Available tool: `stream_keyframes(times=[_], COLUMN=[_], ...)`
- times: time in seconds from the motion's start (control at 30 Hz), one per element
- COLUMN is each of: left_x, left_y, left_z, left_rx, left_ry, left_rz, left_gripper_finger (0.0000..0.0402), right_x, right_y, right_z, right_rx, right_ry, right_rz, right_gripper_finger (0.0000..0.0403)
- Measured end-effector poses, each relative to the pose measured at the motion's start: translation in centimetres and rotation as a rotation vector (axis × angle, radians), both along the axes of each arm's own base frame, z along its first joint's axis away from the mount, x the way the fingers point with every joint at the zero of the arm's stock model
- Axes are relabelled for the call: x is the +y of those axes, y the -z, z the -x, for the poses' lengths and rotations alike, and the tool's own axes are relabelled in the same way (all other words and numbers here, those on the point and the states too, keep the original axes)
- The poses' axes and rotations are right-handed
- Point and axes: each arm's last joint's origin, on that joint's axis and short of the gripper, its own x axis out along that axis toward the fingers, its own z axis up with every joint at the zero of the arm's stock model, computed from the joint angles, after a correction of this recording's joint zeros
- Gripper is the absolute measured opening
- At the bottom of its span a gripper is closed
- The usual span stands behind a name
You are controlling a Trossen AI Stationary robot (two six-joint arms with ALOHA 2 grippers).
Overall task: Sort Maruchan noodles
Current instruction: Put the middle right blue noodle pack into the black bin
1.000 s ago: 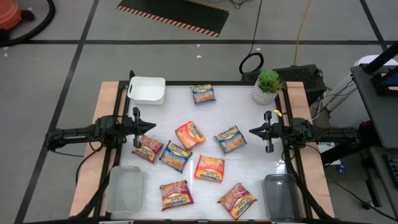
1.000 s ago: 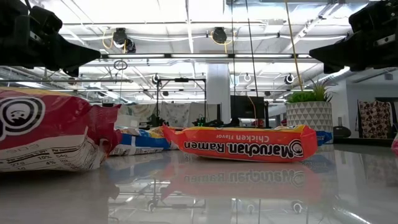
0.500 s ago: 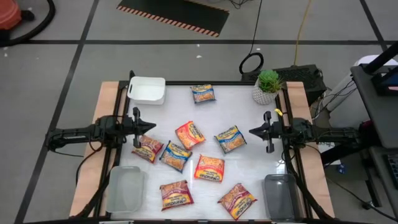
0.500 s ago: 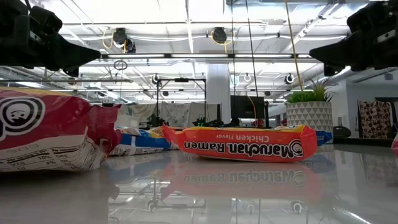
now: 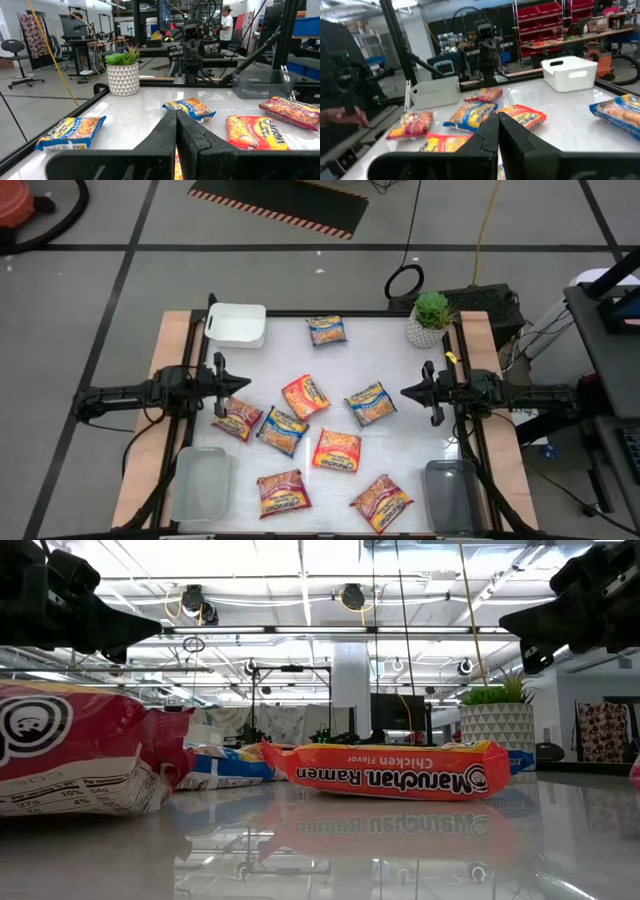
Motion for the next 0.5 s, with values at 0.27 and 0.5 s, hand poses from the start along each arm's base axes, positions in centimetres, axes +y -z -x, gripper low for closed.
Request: stream_keyframes(times=[0.27,0.5], left_x=[0.0,0.0], left_y=[0.0,0.0], left_z=[0.0,0.0], left_rx=[0.000,0.000], left_ry=[0.000,0.000], left_rz=[0.000,0.000], left_gripper_finger=[0.0004,0.0004], right_x=[0.0,0.1], right_y=[-0.6,-5.9], right_z=[-0.3,-2.4], right_rx=[-0.018,0.057], right_ry=[-0.010,0.046], right_rz=[-0.138,-0.111], right_gripper_finger=[0.0000,0.0000])
